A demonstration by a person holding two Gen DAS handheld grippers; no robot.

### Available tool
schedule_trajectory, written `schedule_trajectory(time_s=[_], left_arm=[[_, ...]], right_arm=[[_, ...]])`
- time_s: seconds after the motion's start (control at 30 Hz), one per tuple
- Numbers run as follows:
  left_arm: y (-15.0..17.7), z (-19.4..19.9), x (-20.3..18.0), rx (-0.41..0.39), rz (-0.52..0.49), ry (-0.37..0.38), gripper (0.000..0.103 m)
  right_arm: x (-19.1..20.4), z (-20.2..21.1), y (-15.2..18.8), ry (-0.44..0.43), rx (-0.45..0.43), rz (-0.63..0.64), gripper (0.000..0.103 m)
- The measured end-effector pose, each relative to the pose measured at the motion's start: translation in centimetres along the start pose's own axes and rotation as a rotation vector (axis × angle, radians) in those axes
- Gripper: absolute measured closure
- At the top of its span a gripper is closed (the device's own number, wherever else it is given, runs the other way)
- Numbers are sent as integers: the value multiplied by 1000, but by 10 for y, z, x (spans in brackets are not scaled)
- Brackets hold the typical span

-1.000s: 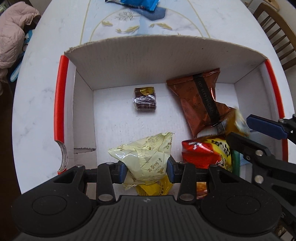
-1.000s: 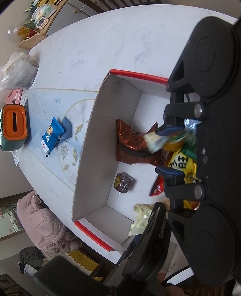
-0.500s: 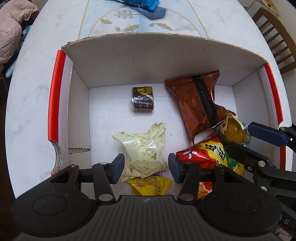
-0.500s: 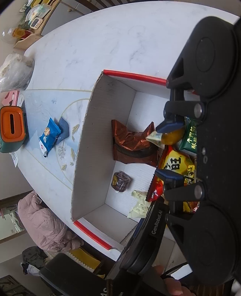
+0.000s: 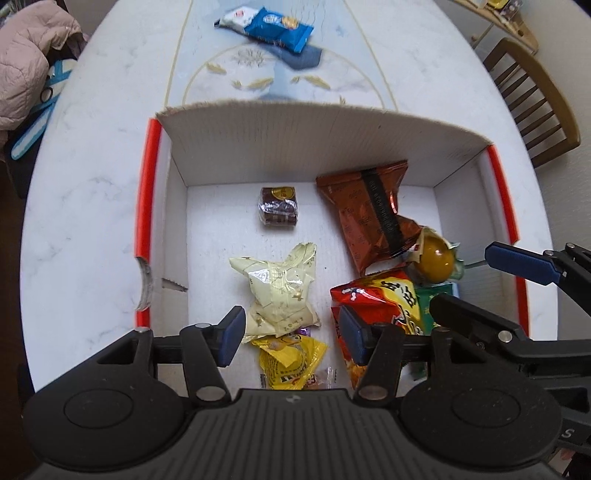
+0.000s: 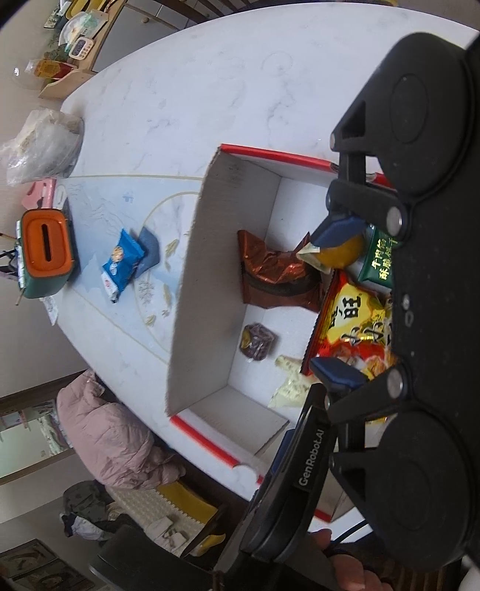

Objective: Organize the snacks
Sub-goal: 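Open both tools to drop the cake packet and pale yellow bag into the box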

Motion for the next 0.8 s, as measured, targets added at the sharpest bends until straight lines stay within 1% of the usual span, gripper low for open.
schedule_trajectory(time_s=[0.07, 0.13, 0.33, 0.47, 0.53, 0.6, 0.63, 0.7, 0.8], left_arm=[[3, 9, 1, -22, -6, 5, 48], [6, 19, 3, -43, -7, 12, 48], [10, 51, 10, -135, -6, 16, 47], [13, 73, 17, -193, -4, 10, 47], [13, 85, 19, -220, -6, 6, 47], [14, 98, 21, -248, -13, 4, 47], [13, 103, 22, -261, -16, 2, 46], [11, 115, 24, -287, -18, 4, 39], [6, 130, 27, -325, -25, 1, 38]], right_arm=[[2, 7, -1, -7, -15, 1, 32], [5, 14, -3, -14, -33, 2, 26], [17, 37, -11, -36, -89, 21, 17], [27, 52, -19, -50, -121, 40, 15], [32, 58, -24, -54, -136, 51, 11], [36, 65, -30, -55, -154, 65, 9], [38, 68, -33, -57, -162, 70, 9], [41, 74, -39, -61, -177, 77, 8], [44, 83, -51, -65, -199, 85, 6]])
Point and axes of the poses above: each gripper's, at about its wrist camera, not at the fingertips, and z roughly against the way its jaws point, x to its left, y to its underside, the point moved 6 cm from there along -z, roughly the way its jaws point, and after that the axes turned 8 degrees about x, right-handed, at the moved point
